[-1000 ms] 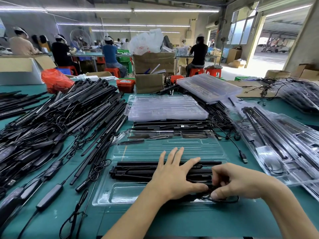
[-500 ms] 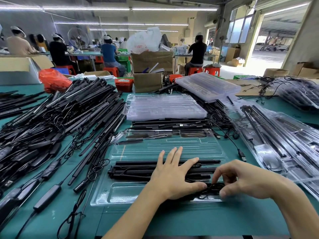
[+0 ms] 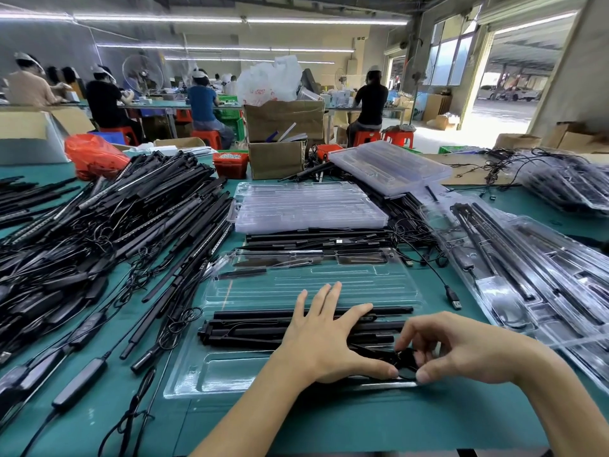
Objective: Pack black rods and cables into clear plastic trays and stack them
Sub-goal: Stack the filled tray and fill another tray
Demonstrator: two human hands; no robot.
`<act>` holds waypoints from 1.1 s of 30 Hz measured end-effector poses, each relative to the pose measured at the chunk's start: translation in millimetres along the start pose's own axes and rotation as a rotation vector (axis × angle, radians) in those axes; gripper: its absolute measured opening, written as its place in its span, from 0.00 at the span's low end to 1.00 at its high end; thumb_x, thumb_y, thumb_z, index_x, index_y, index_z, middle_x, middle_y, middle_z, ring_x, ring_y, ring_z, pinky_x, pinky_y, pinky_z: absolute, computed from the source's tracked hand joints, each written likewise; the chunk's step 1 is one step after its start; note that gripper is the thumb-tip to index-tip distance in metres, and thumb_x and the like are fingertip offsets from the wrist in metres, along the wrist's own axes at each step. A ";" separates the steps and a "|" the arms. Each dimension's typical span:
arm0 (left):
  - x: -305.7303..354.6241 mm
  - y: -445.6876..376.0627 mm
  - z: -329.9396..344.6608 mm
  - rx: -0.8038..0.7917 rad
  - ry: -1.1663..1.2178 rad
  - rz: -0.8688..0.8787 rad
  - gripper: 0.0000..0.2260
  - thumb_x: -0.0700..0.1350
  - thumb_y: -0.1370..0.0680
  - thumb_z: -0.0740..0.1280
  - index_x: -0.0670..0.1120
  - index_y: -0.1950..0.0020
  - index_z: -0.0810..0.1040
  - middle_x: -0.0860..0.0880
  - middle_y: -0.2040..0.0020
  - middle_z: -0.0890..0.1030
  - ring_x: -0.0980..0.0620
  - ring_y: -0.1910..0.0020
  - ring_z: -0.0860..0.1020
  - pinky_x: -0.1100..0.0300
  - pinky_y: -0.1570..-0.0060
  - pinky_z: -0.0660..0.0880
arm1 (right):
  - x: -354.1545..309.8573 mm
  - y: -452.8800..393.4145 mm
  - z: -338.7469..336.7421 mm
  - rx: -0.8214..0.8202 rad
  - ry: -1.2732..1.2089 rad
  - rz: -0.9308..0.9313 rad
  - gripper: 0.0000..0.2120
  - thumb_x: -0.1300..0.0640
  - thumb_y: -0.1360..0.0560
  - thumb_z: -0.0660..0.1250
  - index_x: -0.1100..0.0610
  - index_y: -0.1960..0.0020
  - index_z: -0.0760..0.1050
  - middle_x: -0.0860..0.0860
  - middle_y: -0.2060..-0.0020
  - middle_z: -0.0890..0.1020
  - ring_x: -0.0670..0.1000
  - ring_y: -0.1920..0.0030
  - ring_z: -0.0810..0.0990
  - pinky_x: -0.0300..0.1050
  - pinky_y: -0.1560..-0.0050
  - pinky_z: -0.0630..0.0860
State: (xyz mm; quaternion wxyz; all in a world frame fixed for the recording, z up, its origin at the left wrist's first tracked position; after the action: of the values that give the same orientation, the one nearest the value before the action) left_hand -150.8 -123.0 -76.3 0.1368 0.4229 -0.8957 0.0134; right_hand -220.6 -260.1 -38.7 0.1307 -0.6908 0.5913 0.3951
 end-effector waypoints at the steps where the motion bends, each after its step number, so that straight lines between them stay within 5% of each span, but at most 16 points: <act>1: -0.1 -0.2 0.0 0.000 0.001 -0.001 0.49 0.83 0.38 0.58 0.69 0.22 0.46 0.48 0.18 0.35 0.54 0.22 0.29 0.41 0.26 0.30 | 1.5 -1.1 -0.9 0.020 0.004 -0.001 0.15 0.60 0.31 0.79 0.53 0.47 0.80 0.47 0.64 0.79 0.44 0.64 0.74 0.38 0.60 0.71; 8: -0.1 -1.0 -0.7 -0.013 0.015 -0.010 0.49 0.82 0.38 0.61 0.69 0.22 0.46 0.48 0.19 0.35 0.54 0.23 0.29 0.41 0.26 0.29 | 0.8 -5.9 -3.6 0.063 0.023 -0.017 0.09 0.59 0.29 0.78 0.51 0.53 0.81 0.48 0.66 0.74 0.42 0.66 0.70 0.37 0.61 0.69; 16: 0.1 -0.2 -1.3 -0.028 0.022 -0.011 0.49 0.81 0.37 0.62 0.68 0.22 0.46 0.49 0.19 0.35 0.53 0.22 0.29 0.41 0.25 0.29 | 4.8 4.3 -11.9 0.016 -0.115 -0.016 0.13 0.68 0.25 0.72 0.54 0.46 0.85 0.50 0.62 0.76 0.43 0.65 0.71 0.34 0.59 0.69; 21: 0.2 0.3 -1.4 -0.031 0.023 -0.017 0.49 0.81 0.38 0.62 0.68 0.22 0.46 0.49 0.19 0.35 0.53 0.22 0.29 0.41 0.25 0.29 | 0.6 -2.0 -7.3 0.083 0.016 0.020 0.11 0.58 0.32 0.81 0.51 0.53 0.83 0.47 0.65 0.76 0.38 0.69 0.71 0.31 0.63 0.68; 28: 0.6 1.7 -2.5 -0.009 0.036 0.001 0.46 0.83 0.35 0.55 0.68 0.21 0.47 0.48 0.18 0.36 0.54 0.22 0.30 0.41 0.26 0.29 | -5.2 -15.1 -0.5 0.137 0.194 0.054 0.11 0.57 0.34 0.79 0.54 0.60 0.76 0.50 0.66 0.76 0.45 0.66 0.72 0.44 0.61 0.70; 33: 0.4 -0.4 -1.6 0.018 -0.002 -0.021 0.43 0.82 0.34 0.53 0.69 0.22 0.48 0.48 0.18 0.38 0.53 0.21 0.32 0.42 0.25 0.30 | -3.4 -19.8 -0.1 0.121 0.214 0.079 0.11 0.58 0.34 0.79 0.54 0.62 0.76 0.48 0.68 0.77 0.45 0.68 0.73 0.43 0.64 0.70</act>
State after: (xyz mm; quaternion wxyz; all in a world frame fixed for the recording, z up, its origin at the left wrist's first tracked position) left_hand -150.4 -123.3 -74.7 0.1321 0.4335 -0.8912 0.0194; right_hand -202.3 -252.4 -41.9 0.0926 -0.6962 0.6511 0.2877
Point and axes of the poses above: each hand's wrist, its own y-axis away from the middle knuckle, its own z-axis out of the palm, x = y × z, the point moved 9 cm from there along -y, towards the middle knuckle
